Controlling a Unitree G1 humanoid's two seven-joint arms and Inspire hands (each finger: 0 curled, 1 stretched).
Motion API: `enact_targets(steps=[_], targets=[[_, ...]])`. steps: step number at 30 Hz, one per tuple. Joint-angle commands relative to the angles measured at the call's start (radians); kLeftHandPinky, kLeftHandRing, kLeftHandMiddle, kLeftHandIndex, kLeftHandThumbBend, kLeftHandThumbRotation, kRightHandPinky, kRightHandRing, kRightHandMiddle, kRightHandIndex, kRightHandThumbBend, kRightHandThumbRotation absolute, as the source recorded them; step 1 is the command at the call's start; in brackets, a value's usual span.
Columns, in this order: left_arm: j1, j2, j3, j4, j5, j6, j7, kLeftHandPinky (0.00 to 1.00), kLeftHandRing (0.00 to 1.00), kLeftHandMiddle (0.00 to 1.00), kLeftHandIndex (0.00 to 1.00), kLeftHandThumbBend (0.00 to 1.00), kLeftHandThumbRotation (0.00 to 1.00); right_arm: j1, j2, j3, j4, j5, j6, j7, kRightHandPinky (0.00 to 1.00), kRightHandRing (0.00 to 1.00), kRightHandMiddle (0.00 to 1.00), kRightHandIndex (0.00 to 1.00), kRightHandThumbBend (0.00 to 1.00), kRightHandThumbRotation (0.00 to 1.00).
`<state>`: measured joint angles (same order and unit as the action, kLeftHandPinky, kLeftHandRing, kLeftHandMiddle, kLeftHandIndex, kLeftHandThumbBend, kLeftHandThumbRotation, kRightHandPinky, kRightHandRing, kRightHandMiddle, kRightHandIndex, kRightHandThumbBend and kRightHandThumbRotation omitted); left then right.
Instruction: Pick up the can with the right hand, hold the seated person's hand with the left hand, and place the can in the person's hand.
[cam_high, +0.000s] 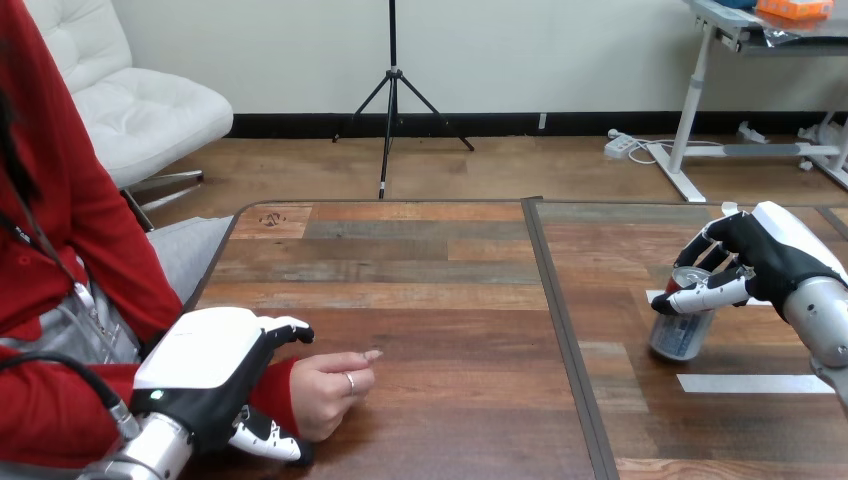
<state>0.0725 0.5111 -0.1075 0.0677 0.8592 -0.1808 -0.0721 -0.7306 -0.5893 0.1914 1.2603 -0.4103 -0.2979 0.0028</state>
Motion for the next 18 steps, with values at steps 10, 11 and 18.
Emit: enact_targets(steps=[10,11,18], targets=[[-0.076,0.049,-0.020,-0.023,-0.002,0.070,-0.099,0.71,0.76,0.78,0.77,1.00,0.07,-0.052,-0.016,-0.023,-0.066,0.023,-0.029,-0.010,0.35,0.39,0.46,0.49,0.68,0.00],[-0.078,0.049,-0.020,-0.024,-0.001,0.073,-0.104,0.71,0.75,0.77,0.76,1.00,0.05,-0.052,-0.016,-0.023,-0.066,0.024,-0.030,-0.009,0.35,0.39,0.46,0.49,0.68,0.00],[-0.087,0.048,-0.033,-0.042,0.016,0.127,-0.153,0.70,0.74,0.75,0.73,1.00,0.01,-0.053,-0.014,-0.028,-0.067,0.032,-0.025,-0.003,0.36,0.40,0.46,0.49,0.68,0.00]])
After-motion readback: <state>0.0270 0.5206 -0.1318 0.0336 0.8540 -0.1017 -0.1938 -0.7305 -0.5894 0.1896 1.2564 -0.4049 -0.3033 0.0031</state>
